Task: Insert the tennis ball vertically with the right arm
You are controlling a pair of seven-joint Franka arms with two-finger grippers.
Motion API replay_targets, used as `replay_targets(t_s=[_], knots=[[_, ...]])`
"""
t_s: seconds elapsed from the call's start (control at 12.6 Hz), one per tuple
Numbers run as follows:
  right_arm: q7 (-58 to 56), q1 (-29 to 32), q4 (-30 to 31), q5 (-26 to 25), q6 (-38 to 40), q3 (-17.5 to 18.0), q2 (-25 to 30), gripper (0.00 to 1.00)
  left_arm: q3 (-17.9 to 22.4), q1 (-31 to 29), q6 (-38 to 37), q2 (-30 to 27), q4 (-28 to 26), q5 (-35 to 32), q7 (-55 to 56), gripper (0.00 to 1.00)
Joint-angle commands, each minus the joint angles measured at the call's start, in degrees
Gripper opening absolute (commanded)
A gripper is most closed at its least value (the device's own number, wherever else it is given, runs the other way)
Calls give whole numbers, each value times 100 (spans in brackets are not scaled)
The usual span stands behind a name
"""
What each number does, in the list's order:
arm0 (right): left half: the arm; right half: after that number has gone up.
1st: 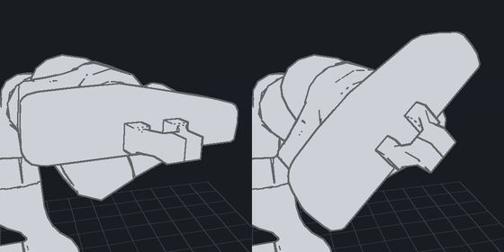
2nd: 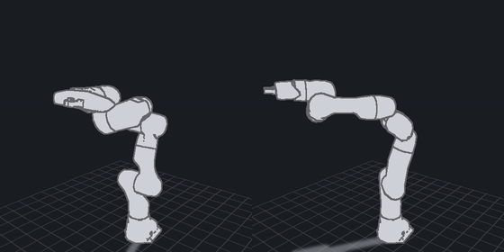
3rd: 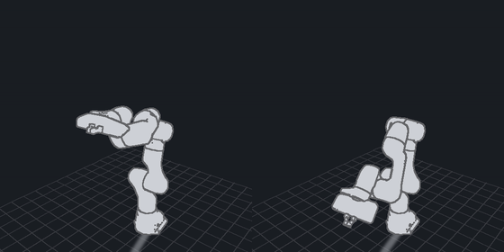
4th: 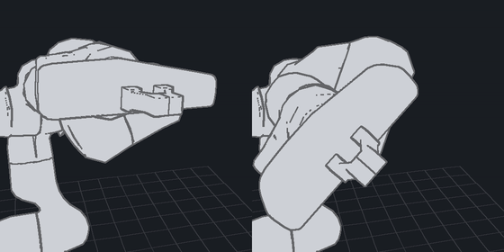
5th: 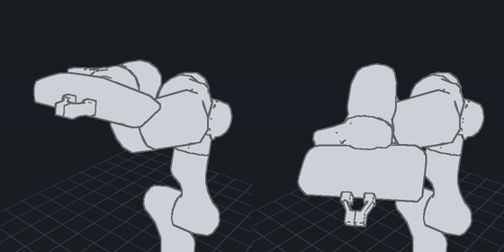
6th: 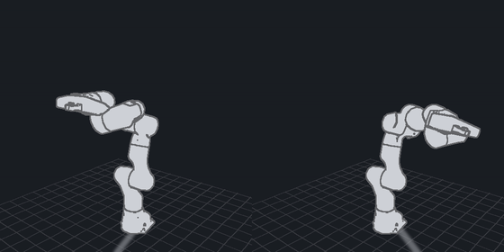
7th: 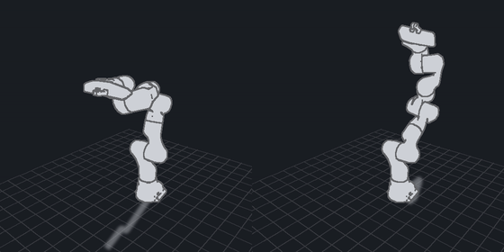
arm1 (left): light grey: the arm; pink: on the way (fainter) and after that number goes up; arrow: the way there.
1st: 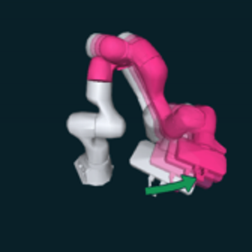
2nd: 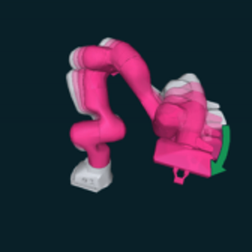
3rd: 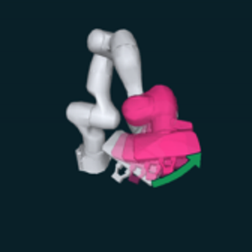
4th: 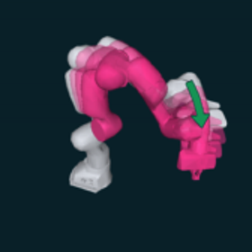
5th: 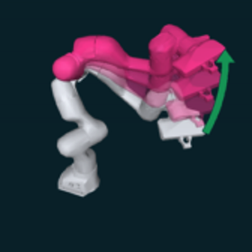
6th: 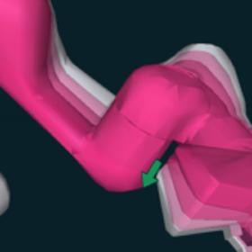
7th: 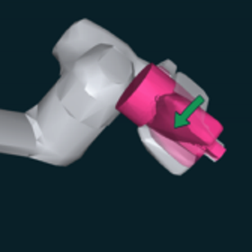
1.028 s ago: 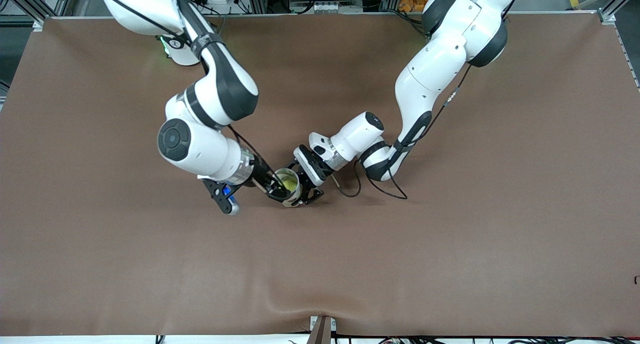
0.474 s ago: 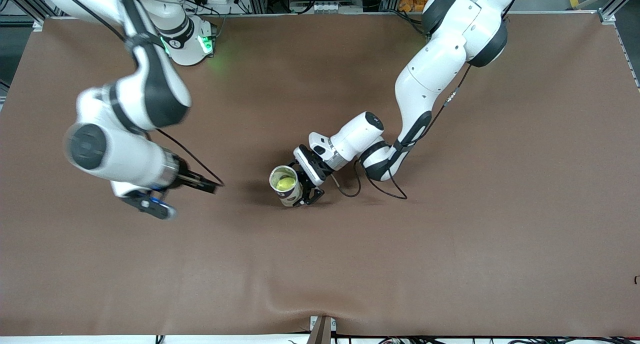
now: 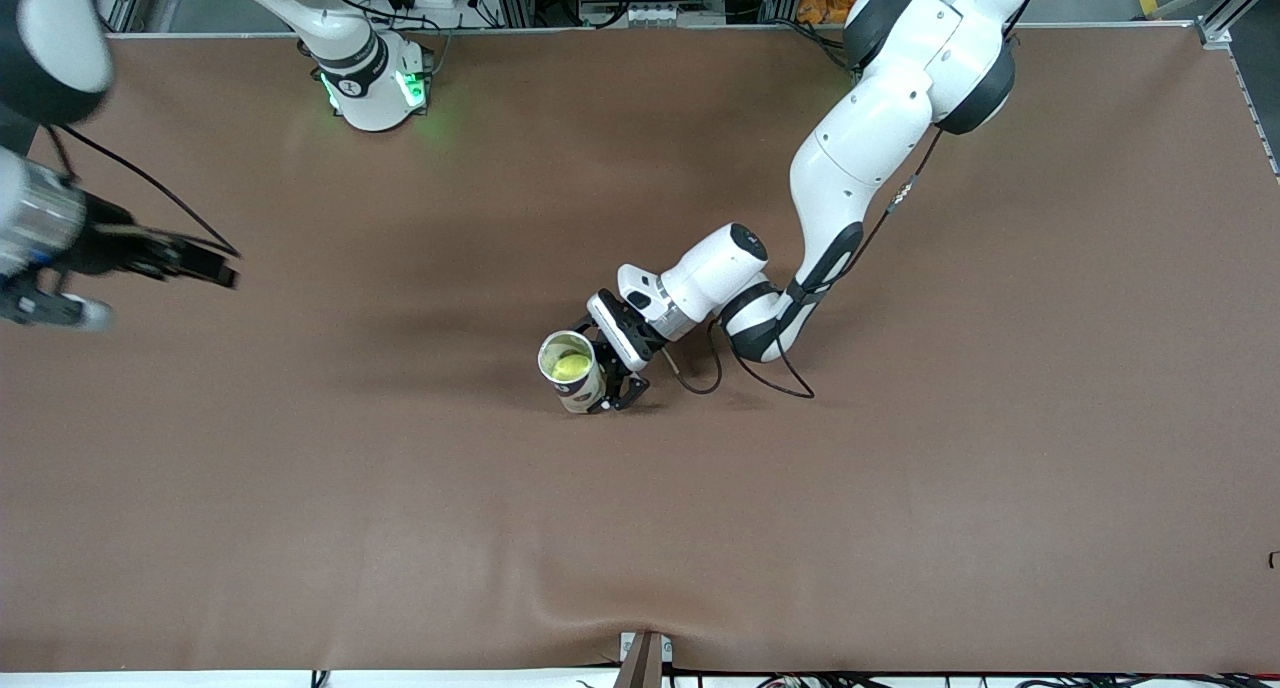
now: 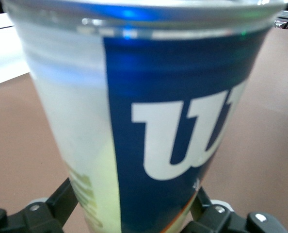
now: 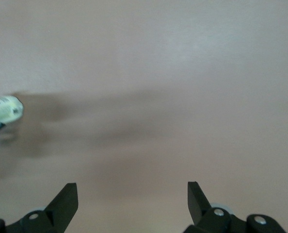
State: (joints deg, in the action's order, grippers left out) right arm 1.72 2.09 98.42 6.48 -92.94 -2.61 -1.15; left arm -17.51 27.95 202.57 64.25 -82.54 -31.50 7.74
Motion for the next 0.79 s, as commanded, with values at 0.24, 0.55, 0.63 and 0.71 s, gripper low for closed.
replay_targets(t_s=[0.24, 0.55, 0.63, 0.71], knots=[[-726, 64, -751, -603, 898, -284, 388, 100, 28, 18, 99, 26, 45, -41, 17, 100], [-174, -156, -1264, -604, 1516, -249, 545, 100, 28, -8, 90, -9, 10, -93, 35, 100], [-138, -156, -1264, -604, 1516, -222, 555, 100, 28, -26, 90, -18, 10, -102, 26, 100], [-137, -156, -1264, -604, 1490, -213, 555, 100, 28, -35, 90, -18, 10, -111, 17, 100]])
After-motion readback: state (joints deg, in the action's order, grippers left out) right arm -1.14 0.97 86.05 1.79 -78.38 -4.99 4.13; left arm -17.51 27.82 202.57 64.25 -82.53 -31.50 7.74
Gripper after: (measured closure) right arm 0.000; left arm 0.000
